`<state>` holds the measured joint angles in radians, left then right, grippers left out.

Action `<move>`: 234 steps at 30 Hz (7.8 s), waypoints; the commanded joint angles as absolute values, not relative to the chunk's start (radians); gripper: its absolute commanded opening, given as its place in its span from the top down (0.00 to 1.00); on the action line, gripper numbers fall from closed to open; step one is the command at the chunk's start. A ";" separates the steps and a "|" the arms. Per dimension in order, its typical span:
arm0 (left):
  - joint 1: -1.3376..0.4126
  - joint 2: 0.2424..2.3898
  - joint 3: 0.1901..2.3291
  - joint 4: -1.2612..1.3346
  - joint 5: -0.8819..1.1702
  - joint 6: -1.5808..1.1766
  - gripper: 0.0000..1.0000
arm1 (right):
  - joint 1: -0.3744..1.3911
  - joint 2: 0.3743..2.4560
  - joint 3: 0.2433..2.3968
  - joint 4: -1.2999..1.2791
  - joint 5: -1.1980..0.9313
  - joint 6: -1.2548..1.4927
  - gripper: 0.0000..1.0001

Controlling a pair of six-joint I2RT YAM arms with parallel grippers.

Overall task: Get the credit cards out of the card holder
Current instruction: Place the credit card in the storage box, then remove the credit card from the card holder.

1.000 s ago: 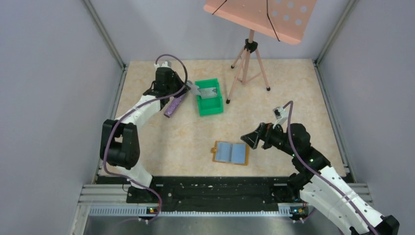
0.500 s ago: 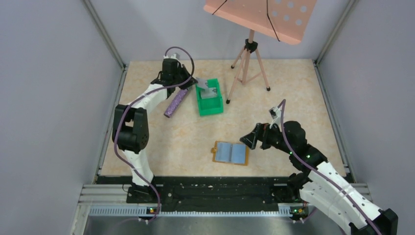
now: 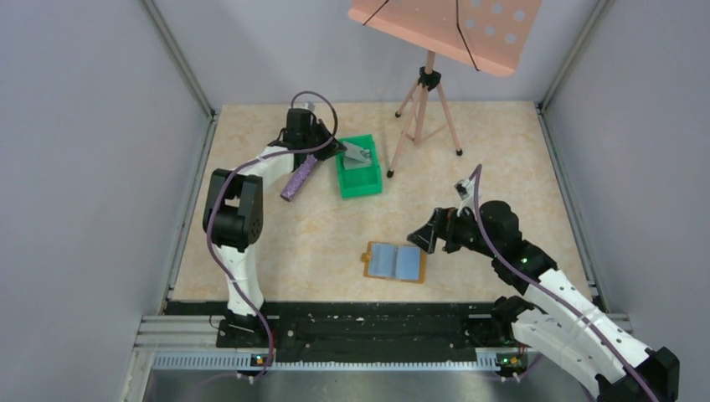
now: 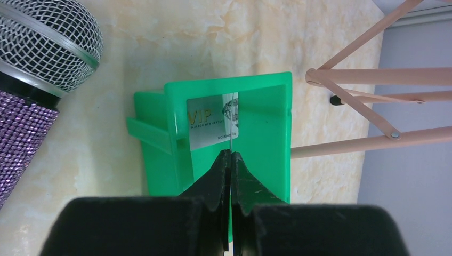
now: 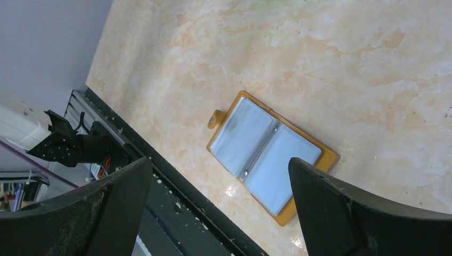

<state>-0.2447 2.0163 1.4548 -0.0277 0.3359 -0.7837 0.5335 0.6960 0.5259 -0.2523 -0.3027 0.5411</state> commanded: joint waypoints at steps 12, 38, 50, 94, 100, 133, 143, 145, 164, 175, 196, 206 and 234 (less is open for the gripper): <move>-0.273 2.096 1.525 0.042 0.319 -0.799 1.00 | 0.527 0.732 0.593 -0.218 -0.318 0.521 0.01; -0.276 2.072 1.549 -0.047 0.256 -0.722 1.00 | 0.526 0.739 0.583 -0.210 -0.324 0.535 0.01; -0.276 2.058 1.553 -0.079 0.211 -0.689 0.91 | 0.526 0.736 0.581 -0.208 -0.328 0.539 0.01; -0.402 1.202 0.834 -0.355 0.410 -0.576 0.12 | 0.551 0.844 0.414 -0.230 -0.155 0.783 0.51; -0.558 1.195 0.738 -0.242 0.407 -0.669 0.18 | 0.666 0.891 0.434 -0.162 -0.155 0.839 0.54; -0.641 0.586 0.688 -0.522 -0.348 -0.639 0.01 | 1.044 1.543 0.893 -0.402 0.398 1.120 0.30; -0.641 0.472 0.658 -0.556 -0.368 -0.618 0.01 | 1.057 1.674 1.013 -0.526 0.453 1.137 0.29; -0.641 0.462 0.650 -0.536 -0.345 -0.610 0.01 | 1.058 1.691 1.023 -0.534 0.458 1.135 0.30; -0.641 0.456 0.641 -0.513 -0.334 -0.606 0.02 | 1.068 1.696 1.017 -0.476 0.453 1.075 0.44; -0.641 0.481 0.601 -0.487 -0.247 -0.686 0.01 | 1.069 1.660 0.987 -0.408 0.427 1.011 0.54; -0.642 0.957 0.544 -0.126 0.317 -0.805 0.49 | 1.024 1.429 0.689 0.047 0.242 1.004 0.63; -0.660 1.223 0.499 0.162 0.411 -0.879 0.90 | 0.990 1.313 0.509 0.256 0.161 1.030 0.64; -0.739 1.324 0.572 -0.052 0.194 -0.821 0.96 | 1.039 1.341 0.646 -0.045 0.256 0.955 0.40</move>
<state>-0.7395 1.3361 0.5499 0.0273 0.2581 -0.8600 1.0039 1.2953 0.5686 0.0437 0.1967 0.9749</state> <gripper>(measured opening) 0.040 0.575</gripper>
